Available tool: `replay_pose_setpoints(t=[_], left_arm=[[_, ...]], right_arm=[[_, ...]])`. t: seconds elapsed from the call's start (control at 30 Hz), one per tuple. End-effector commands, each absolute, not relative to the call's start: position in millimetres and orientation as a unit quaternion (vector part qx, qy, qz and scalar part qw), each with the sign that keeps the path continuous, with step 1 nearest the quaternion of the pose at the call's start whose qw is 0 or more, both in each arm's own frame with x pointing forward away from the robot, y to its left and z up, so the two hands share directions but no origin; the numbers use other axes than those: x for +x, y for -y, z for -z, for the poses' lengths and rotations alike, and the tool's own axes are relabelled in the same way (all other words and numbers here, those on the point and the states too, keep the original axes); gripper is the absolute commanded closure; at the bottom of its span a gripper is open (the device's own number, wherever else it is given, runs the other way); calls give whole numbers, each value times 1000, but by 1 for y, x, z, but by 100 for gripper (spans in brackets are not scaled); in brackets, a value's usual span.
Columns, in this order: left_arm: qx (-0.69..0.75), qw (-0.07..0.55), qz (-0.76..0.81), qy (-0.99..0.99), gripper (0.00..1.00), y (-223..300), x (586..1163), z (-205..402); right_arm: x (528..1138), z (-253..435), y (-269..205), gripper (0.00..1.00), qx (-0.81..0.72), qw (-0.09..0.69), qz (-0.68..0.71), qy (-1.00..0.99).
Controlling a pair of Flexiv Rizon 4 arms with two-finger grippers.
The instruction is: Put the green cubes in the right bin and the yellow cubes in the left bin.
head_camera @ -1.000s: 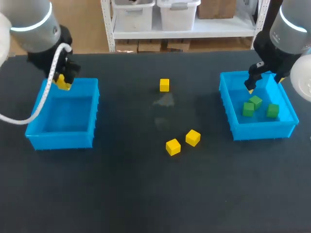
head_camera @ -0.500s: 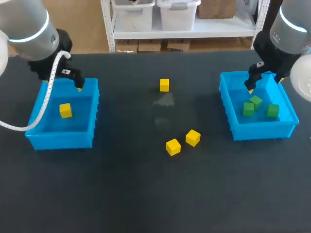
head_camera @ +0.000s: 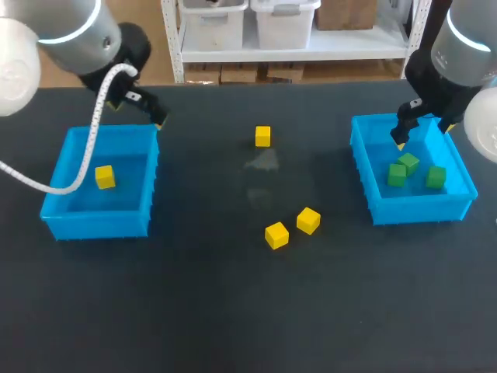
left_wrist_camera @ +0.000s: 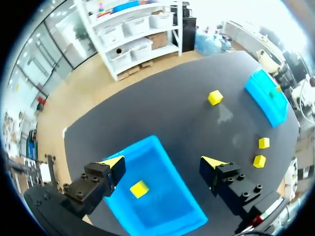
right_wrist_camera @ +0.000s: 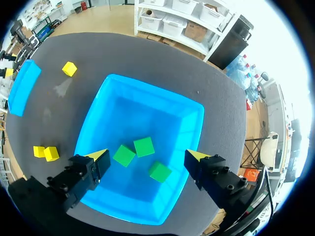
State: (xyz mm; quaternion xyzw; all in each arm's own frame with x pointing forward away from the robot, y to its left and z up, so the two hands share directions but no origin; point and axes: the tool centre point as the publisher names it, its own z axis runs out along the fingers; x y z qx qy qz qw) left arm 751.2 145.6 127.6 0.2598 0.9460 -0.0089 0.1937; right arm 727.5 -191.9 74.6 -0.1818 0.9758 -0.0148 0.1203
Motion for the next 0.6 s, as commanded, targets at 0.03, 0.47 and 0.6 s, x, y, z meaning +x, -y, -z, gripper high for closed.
replay_pose_setpoints(t=[0.03, 0.47, 0.6], left_arm=[[294, 174, 7, -940, 0, -115, 776, -126], [436, 155, 52, -885, 0, -10, 801, -129], [468, 141, 62, -870, 0, 13, 804, -120]], right_arm=[[727, -74, 192, 0, -181, 122, 15, -976], [727, -74, 192, 0, -181, 122, 15, -976], [727, -74, 192, 0, -181, 122, 15, -976]])
